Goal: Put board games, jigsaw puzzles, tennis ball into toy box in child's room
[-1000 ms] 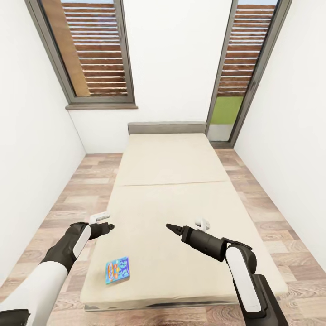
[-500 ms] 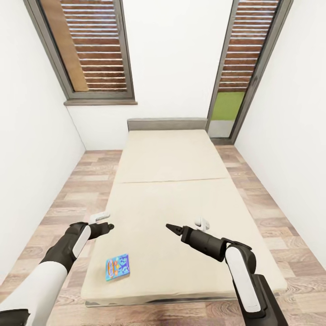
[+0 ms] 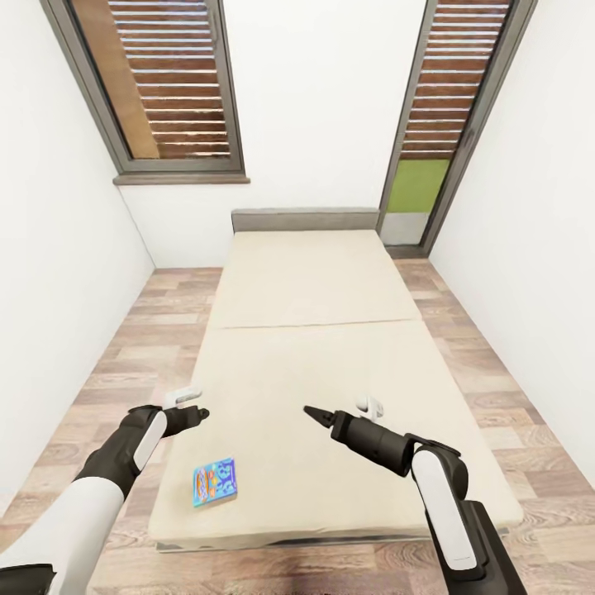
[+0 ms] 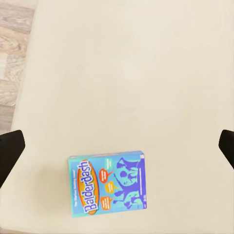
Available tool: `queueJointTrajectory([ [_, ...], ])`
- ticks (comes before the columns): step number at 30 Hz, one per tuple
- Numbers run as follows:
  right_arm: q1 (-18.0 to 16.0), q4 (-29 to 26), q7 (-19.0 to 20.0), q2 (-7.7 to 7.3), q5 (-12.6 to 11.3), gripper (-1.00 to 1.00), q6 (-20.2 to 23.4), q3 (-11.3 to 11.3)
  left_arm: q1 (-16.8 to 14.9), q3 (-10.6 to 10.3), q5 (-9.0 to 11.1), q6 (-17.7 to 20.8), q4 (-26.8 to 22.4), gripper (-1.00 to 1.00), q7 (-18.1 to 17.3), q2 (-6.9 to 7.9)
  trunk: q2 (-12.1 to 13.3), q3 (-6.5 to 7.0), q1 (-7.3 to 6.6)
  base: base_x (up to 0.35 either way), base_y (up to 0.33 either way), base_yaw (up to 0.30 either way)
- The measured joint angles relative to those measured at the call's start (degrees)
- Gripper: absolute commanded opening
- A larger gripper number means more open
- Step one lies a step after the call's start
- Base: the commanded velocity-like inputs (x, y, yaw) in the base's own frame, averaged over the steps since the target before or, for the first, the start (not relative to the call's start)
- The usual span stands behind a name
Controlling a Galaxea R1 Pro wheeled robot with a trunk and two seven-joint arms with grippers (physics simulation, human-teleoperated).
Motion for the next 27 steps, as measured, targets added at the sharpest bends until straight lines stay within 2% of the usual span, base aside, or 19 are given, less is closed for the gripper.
queueJointTrajectory([
  [8, -0.1, 0.0, 0.1, 0.0, 0.0, 1.0, -0.2, -1.7, 0.0, -0.3, 0.0, -0.1, -0.2, 1.0, 0.0, -0.17, 0.0, -0.76, 0.0, 0.0, 0.0, 0.0],
  [27, -0.1, -0.3, 0.4, 0.0, -0.2, 1.0, -0.1, -2.0, 0.0, -0.3, 0.0, -0.2, -0.3, 1.0, 0.1, -0.23, 0.0, -2.56, 0.0, 0.0, 0.0, 0.0],
])
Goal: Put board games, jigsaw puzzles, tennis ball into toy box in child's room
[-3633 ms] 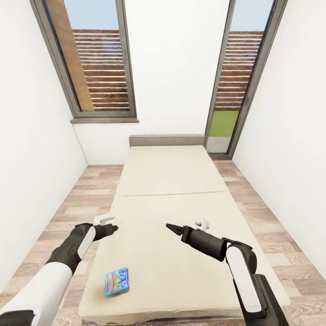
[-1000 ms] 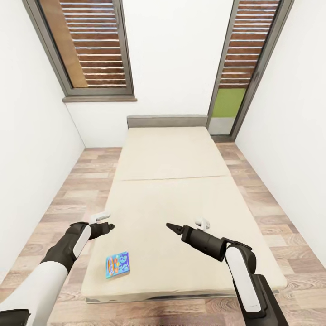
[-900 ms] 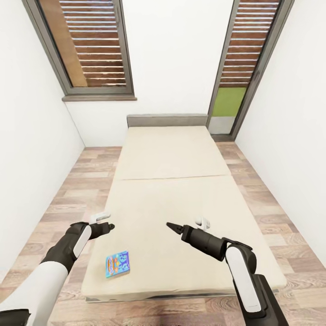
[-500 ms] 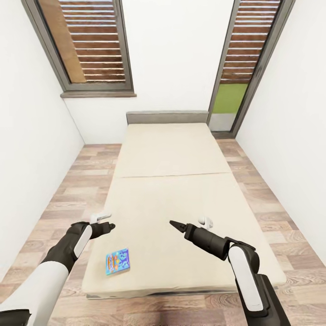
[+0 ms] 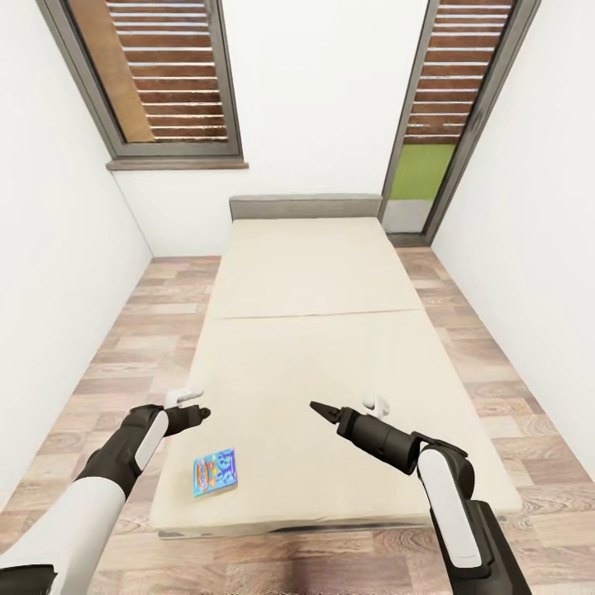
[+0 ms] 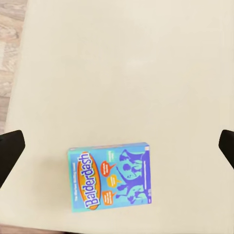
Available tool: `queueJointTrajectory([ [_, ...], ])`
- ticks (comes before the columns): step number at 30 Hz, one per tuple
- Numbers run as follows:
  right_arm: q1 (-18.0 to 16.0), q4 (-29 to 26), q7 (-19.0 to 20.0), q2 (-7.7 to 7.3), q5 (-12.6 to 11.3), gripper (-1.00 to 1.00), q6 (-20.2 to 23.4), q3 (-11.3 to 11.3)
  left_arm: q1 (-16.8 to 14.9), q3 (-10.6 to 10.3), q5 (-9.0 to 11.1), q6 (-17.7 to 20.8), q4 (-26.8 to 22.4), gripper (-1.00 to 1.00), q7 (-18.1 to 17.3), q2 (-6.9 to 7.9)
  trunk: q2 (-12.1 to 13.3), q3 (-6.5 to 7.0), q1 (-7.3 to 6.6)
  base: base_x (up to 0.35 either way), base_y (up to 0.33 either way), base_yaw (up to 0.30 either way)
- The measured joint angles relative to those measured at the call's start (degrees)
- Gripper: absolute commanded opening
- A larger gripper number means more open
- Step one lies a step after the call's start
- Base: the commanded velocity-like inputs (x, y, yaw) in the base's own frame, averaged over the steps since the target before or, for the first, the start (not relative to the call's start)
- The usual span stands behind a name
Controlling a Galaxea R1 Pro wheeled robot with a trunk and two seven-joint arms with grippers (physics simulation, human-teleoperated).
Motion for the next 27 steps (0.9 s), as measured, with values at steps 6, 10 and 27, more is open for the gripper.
queueJointTrajectory([
  [6, 0.0, -0.1, 0.2, 0.0, -0.1, 1.0, 0.0, 0.5, 0.0, 0.1, 0.0, -0.1, -0.4, 1.0, 0.1, -0.01, 0.0, -0.57, 0.0, 0.0, 0.0, 0.0],
  [10, 0.0, -0.1, 0.2, 0.02, -0.1, 1.0, 0.0, 0.6, 0.0, 0.4, 0.1, 0.0, -1.0, 1.0, 0.1, 0.03, 0.0, -0.95, 0.0, 0.0, 0.0, 0.0],
  [27, -0.1, -0.2, 6.3, 0.09, -0.2, 1.0, 0.1, 0.5, -0.9, 0.6, 0.2, -1.6, -1.8, 1.0, 0.0, -0.29, 0.0, -2.55, 0.0, 0.0, 0.0, 0.0],
])
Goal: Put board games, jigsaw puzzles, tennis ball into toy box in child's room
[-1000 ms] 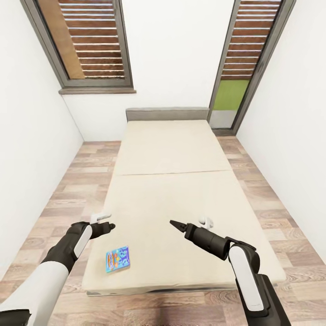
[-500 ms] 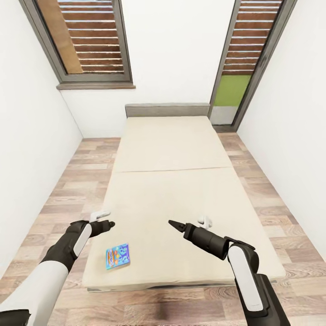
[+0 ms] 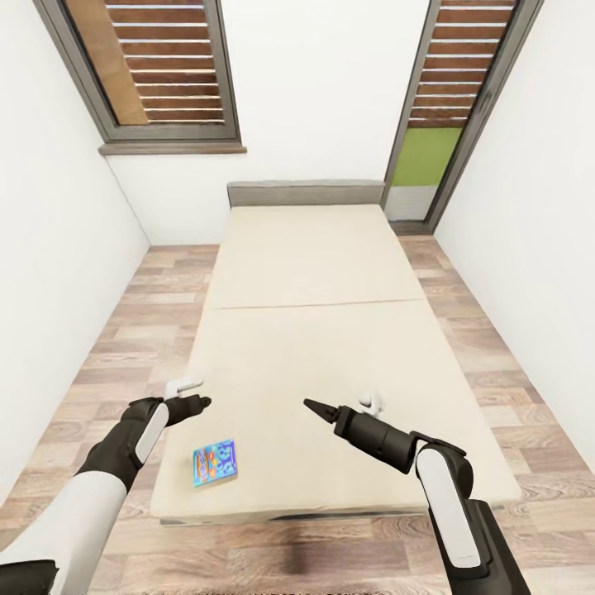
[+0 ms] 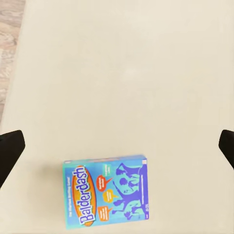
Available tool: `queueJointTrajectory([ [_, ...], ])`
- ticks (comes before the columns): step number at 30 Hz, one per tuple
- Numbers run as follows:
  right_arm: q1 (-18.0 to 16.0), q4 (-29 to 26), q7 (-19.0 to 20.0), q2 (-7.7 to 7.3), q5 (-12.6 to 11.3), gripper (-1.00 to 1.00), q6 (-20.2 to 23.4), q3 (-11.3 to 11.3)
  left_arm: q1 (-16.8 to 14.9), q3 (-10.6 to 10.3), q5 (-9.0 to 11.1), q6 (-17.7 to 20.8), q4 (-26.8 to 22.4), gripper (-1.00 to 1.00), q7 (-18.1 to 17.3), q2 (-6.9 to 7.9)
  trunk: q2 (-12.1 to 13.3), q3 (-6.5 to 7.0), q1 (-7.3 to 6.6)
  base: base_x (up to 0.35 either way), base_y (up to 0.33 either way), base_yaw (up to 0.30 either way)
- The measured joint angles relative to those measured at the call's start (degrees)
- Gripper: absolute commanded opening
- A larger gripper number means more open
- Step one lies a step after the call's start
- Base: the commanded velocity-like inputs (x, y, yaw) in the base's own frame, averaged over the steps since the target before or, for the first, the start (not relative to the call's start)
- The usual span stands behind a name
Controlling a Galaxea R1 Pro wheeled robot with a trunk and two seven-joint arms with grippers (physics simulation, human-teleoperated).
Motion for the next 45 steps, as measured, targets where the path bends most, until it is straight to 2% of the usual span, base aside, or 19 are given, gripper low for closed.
queueJointTrajectory([
  [6, 0.0, 0.0, 7.6, 0.02, 0.2, 1.0, -0.2, -0.1, -0.2, 0.0, -0.1, -0.1, 0.0, 1.0, 0.0, -0.17, 0.0, -0.57, 0.0, 0.0, 0.0, 0.0],
  [12, -0.2, 0.0, 10.9, -0.06, 0.4, 1.0, -0.3, -0.4, -0.2, -0.1, -0.1, -0.1, 0.0, 1.0, 0.1, -0.43, 0.0, -1.14, 0.0, 0.0, 0.0, 0.0],
  [45, 0.0, 0.0, 11.1, -0.04, 0.8, 1.0, -0.5, -0.6, -0.2, -0.1, -0.2, -0.3, 0.0, 1.0, 0.1, -0.36, 0.0, -4.26, 0.0, 0.0, 0.0, 0.0],
])
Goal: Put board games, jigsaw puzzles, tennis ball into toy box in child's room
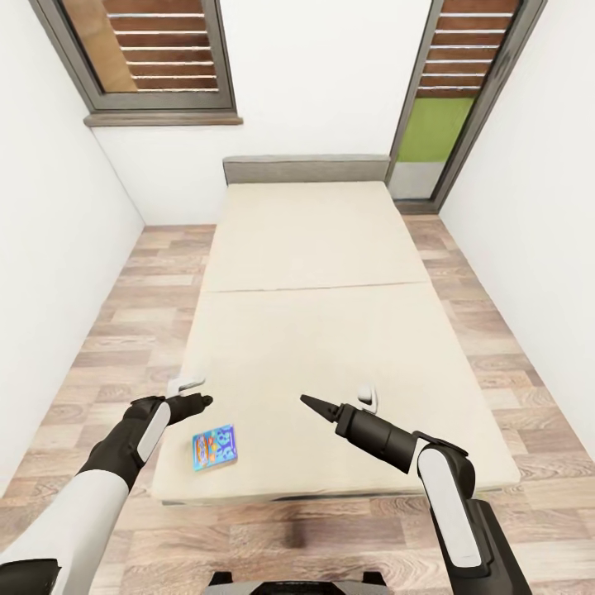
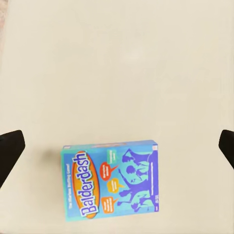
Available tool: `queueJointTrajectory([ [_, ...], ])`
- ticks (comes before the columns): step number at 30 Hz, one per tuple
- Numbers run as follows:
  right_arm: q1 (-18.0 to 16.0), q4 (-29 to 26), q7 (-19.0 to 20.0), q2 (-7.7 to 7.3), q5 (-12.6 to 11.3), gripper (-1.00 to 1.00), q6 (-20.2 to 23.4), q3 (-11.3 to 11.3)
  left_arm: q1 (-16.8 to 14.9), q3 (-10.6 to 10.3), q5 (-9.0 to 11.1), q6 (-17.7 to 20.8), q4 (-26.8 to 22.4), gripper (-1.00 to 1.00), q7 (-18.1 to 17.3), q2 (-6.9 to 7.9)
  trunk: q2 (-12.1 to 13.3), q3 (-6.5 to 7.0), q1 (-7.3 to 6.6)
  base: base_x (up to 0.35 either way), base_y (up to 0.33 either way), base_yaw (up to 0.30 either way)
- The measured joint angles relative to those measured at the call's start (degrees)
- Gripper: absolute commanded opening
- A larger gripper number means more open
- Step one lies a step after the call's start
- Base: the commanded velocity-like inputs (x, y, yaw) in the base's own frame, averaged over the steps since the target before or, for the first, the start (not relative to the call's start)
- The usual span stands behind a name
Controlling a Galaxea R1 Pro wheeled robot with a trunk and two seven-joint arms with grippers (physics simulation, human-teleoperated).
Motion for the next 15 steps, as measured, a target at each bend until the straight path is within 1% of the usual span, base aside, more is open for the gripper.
queueJointTrajectory([
  [15, 0.1, 0.0, 0.1, -0.03, 0.0, 1.0, 0.0, 0.0, 0.0, 0.0, 0.0, -0.2, 0.0, 1.0, 0.0, 0.03, 0.0, -1.42, 0.0, 0.0, 0.0, 0.0],
])
